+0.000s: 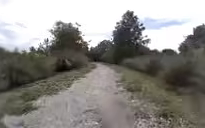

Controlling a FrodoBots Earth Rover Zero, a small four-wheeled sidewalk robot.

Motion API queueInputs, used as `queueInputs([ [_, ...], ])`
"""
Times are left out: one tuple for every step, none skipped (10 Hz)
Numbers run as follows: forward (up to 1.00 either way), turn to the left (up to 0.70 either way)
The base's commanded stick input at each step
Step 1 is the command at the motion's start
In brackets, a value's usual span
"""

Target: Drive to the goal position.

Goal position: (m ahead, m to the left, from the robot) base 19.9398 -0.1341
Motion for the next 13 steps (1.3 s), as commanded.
queueInputs([
  [0.85, 0.0],
  [0.85, 0.0],
  [0.85, 0.0],
  [0.85, 0.0],
  [0.85, 0.0],
  [0.85, 0.0],
  [0.85, 0.0],
  [0.85, 0.0],
  [0.85, 0.0],
  [0.85, 0.0],
  [0.85, 0.0],
  [0.85, 0.0],
  [0.85, 0.0],
])
